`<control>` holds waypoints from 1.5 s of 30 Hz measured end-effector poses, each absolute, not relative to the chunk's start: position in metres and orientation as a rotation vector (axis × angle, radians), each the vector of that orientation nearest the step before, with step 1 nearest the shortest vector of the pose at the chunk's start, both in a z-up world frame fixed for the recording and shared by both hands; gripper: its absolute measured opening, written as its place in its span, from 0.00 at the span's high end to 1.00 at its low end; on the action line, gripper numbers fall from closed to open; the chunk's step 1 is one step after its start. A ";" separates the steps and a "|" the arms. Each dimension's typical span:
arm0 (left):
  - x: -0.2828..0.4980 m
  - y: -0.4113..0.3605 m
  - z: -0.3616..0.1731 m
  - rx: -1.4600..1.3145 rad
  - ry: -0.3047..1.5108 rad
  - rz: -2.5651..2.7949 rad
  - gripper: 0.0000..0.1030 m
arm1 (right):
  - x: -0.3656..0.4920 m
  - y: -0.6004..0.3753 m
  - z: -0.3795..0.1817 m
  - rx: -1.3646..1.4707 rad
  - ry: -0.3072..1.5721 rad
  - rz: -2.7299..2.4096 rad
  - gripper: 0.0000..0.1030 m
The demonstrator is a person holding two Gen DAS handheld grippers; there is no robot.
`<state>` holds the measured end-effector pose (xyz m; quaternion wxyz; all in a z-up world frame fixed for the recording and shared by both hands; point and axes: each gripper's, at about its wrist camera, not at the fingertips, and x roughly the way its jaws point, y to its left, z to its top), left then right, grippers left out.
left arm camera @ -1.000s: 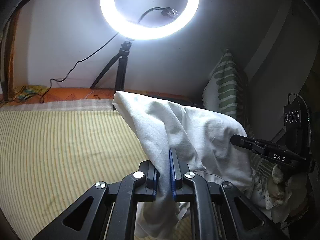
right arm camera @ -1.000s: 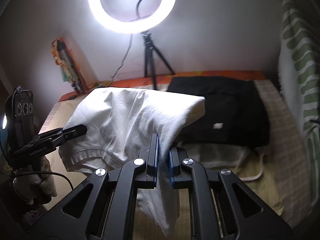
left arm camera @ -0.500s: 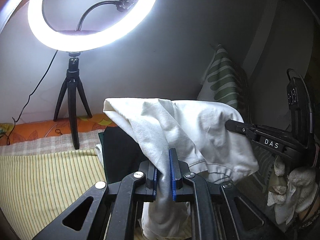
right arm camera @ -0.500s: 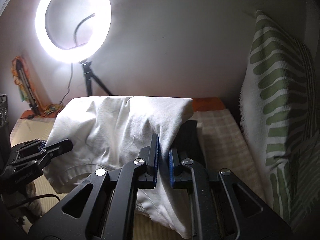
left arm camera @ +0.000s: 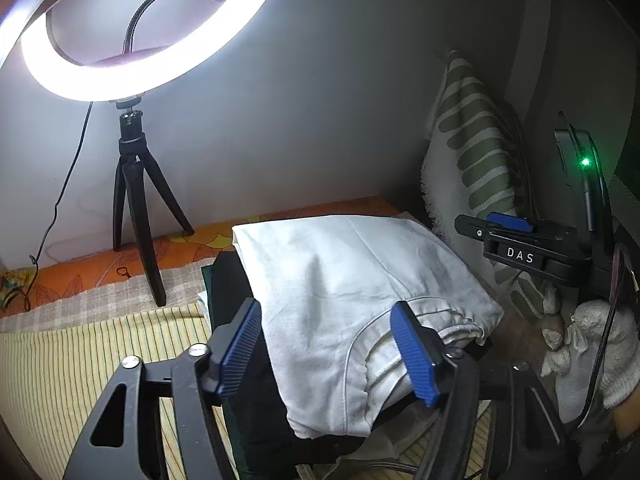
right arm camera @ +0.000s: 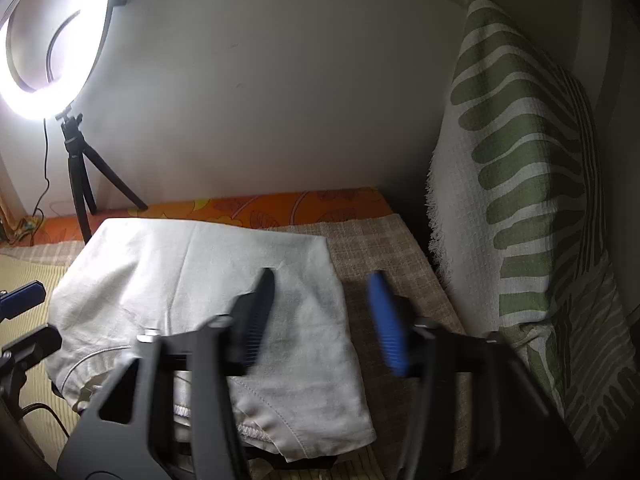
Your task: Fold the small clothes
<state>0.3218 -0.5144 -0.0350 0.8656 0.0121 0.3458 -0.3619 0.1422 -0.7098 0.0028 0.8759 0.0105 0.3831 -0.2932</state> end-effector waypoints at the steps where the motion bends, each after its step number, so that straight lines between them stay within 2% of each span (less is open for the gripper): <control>1: 0.320 -0.513 -0.033 0.024 0.720 -0.755 0.26 | 0.140 -0.709 0.005 0.021 0.793 -0.612 0.42; 5: 0.317 -0.507 -0.028 0.007 0.735 -0.736 0.16 | 0.131 -0.706 0.013 0.037 0.784 -0.608 0.40; 8: 0.310 -0.504 -0.022 0.008 0.730 -0.727 0.11 | 0.124 -0.701 0.022 0.046 0.761 -0.604 0.31; 10: 0.306 -0.502 -0.017 0.015 0.728 -0.713 0.05 | 0.120 -0.694 0.029 0.051 0.746 -0.593 0.27; 12: 0.299 -0.498 -0.011 0.024 0.725 -0.694 0.00 | 0.115 -0.688 0.035 0.051 0.736 -0.589 0.20; 21: 0.252 -0.465 0.026 0.076 0.660 -0.649 0.00 | 0.077 -0.647 0.072 0.058 0.654 -0.563 0.00; 33: 0.173 -0.398 0.058 0.102 0.605 -0.614 0.00 | 0.006 -0.568 0.107 0.079 0.593 -0.554 0.00; 45: 0.105 -0.331 0.053 0.097 0.581 -0.623 0.00 | -0.042 -0.463 0.088 0.037 0.605 -0.522 0.00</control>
